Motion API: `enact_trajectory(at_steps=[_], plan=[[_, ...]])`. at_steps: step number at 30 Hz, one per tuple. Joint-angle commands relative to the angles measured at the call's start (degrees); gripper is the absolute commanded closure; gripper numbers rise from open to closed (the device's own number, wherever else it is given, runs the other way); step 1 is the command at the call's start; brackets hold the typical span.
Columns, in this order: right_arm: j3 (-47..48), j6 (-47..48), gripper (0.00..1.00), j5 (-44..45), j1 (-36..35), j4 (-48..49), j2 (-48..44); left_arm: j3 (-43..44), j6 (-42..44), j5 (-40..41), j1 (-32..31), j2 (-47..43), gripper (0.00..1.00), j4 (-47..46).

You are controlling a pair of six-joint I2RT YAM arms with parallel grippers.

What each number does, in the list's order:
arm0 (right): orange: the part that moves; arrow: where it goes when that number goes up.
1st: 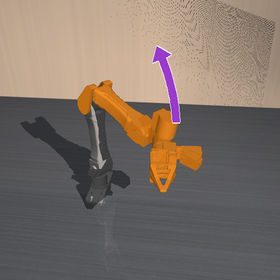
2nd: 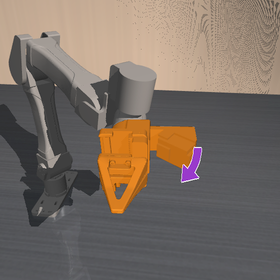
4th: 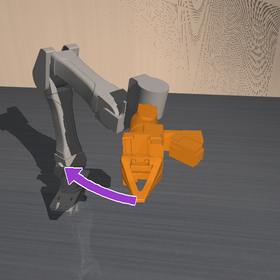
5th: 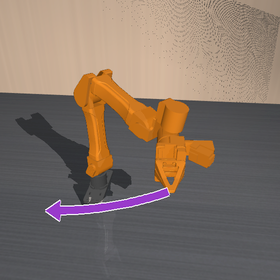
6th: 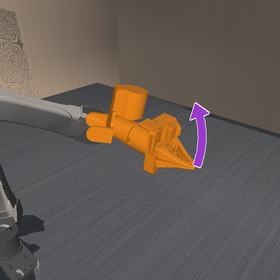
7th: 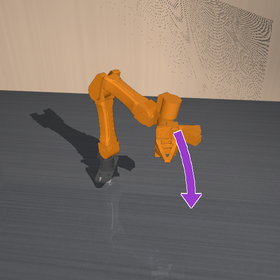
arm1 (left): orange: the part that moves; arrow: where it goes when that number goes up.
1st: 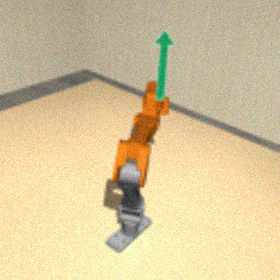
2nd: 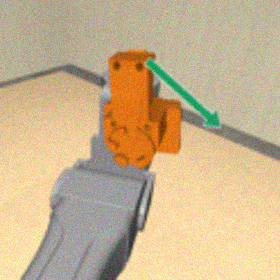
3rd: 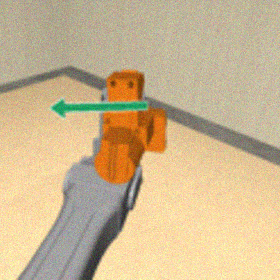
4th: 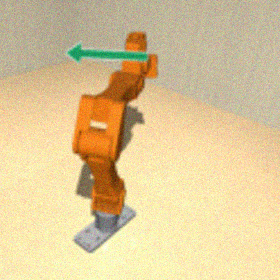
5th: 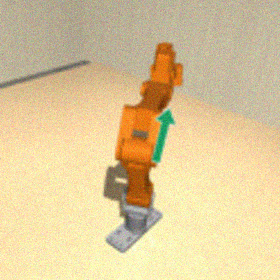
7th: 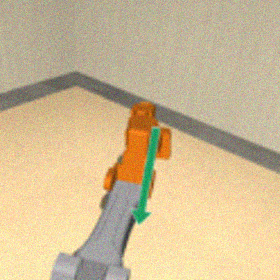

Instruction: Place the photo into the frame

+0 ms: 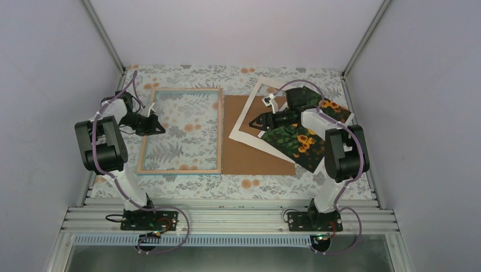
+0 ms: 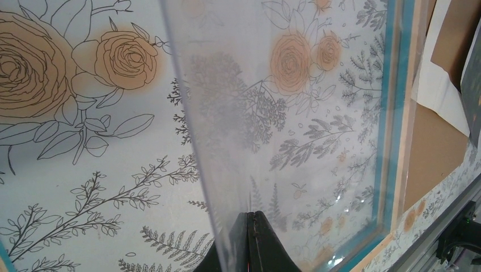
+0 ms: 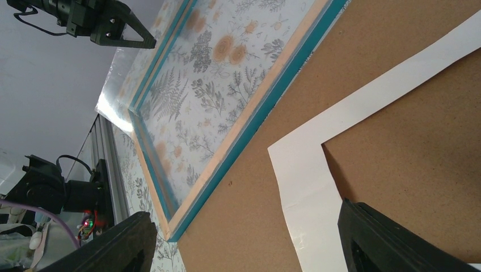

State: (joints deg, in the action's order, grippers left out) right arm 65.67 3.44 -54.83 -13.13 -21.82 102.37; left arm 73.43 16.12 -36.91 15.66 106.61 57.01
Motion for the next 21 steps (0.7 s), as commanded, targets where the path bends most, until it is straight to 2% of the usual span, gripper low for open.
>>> enact_trajectory(at_steps=[1,21], plan=[[-0.54,1.0,0.2,-0.45,-0.67,0.99,-1.76,1.37,1.98,1.44,0.51,0.06,0.98,1.76],[-0.54,1.17,0.2,-0.13,-0.59,0.93,-1.6,0.17,3.12,6.32,0.86,0.19,0.98,-0.19]])
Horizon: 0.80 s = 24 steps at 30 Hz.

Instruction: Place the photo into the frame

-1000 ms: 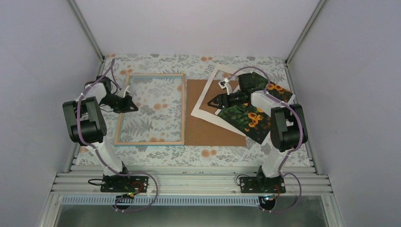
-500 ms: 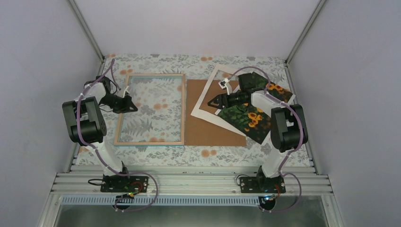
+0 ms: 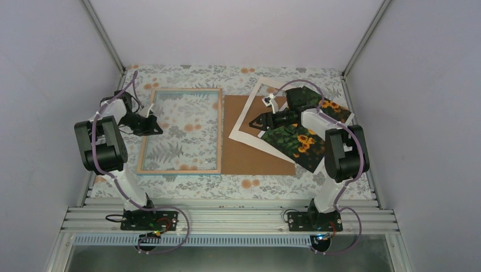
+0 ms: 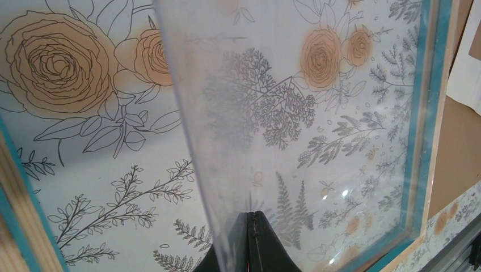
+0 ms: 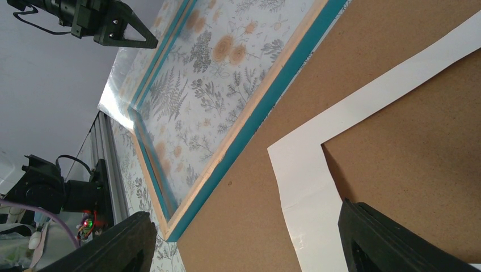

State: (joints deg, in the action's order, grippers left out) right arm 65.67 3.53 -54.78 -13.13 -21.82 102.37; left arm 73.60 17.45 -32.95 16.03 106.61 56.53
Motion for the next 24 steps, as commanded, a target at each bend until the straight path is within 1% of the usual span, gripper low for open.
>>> enact_trajectory(at_steps=[1,24], plan=[[-0.54,1.05,0.2,-0.11,-0.63,0.91,-1.56,0.15,1.87,2.36,0.47,0.3,0.98,0.39],[-0.45,1.03,0.2,-0.26,-0.64,0.91,-1.56,0.39,1.88,4.24,1.01,1.31,0.98,-0.23]])
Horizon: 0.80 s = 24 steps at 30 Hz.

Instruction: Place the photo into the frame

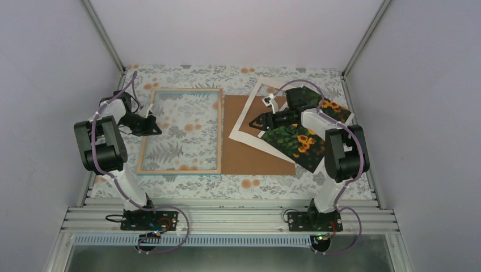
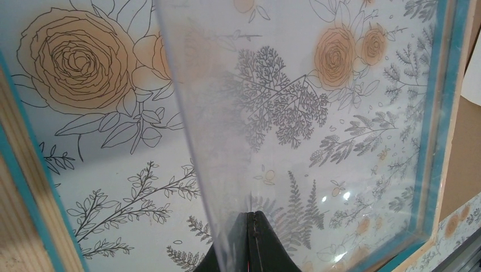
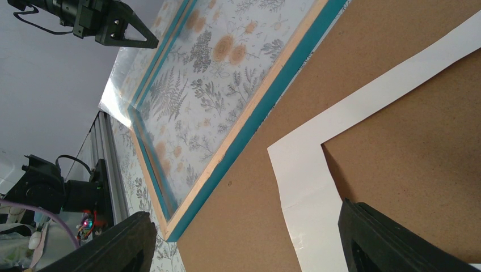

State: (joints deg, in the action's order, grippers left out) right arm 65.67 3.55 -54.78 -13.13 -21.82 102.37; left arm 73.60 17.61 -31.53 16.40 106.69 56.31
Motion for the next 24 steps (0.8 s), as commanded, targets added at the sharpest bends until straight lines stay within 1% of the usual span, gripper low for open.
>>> enact_trajectory(at_steps=[1,15,24], plan=[[-0.45,0.98,0.2,-0.36,-0.65,0.91,-1.64,0.32,1.73,2.86,0.71,1.34,0.98,-0.1],[-0.45,0.94,0.2,-0.15,-0.63,0.87,-1.75,0.33,2.35,3.92,0.91,2.65,0.97,-0.84],[-0.59,1.14,0.2,-0.05,-0.59,0.82,-1.96,-0.04,1.31,4.63,1.17,2.3,0.97,-1.37]])
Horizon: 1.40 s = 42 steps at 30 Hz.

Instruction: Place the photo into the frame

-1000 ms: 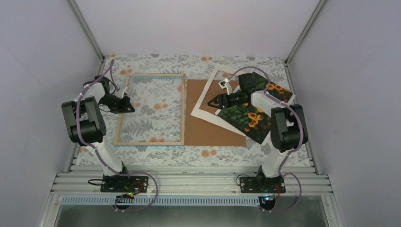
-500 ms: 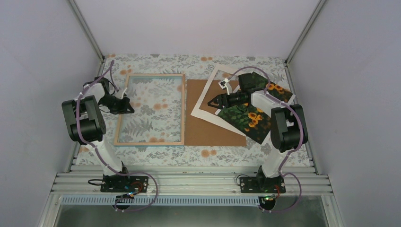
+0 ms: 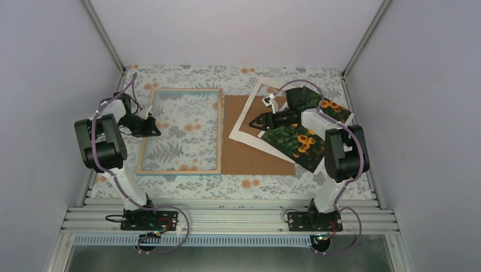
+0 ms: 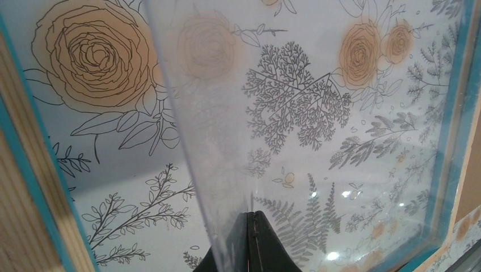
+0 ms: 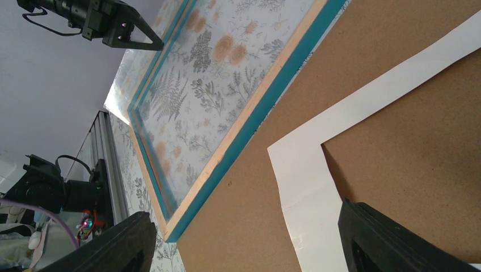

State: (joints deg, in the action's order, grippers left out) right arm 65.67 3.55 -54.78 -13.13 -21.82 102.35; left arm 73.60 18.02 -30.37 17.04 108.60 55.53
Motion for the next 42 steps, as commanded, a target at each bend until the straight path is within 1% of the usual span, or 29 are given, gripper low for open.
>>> enact_trajectory(at_steps=[1,11,15,29,34,42], plan=[[-0.55,1.06,0.2,-0.06,-0.61,0.86,-1.97,0.03,0.8,3.51,0.54,0.36,0.98,-0.55],[-0.54,1.1,0.2,0.01,-0.61,0.83,-1.99,0.19,1.13,4.35,0.53,0.45,0.97,-0.42],[-0.5,1.06,0.2,-0.11,-0.6,0.91,-1.73,0.25,1.43,3.28,0.33,1.0,0.98,-0.16],[-0.45,1.09,0.2,-0.07,-0.62,0.91,-1.62,-0.95,2.37,4.0,-0.25,-0.3,0.97,-0.51],[-0.45,1.07,0.2,-0.15,-0.6,0.9,-1.75,-1.26,1.87,4.74,-0.25,-1.04,0.87,-1.01],[-0.49,1.06,0.2,-0.31,-0.66,0.95,-1.74,-1.35,1.08,6.98,-0.56,-2.91,0.68,-1.78]])
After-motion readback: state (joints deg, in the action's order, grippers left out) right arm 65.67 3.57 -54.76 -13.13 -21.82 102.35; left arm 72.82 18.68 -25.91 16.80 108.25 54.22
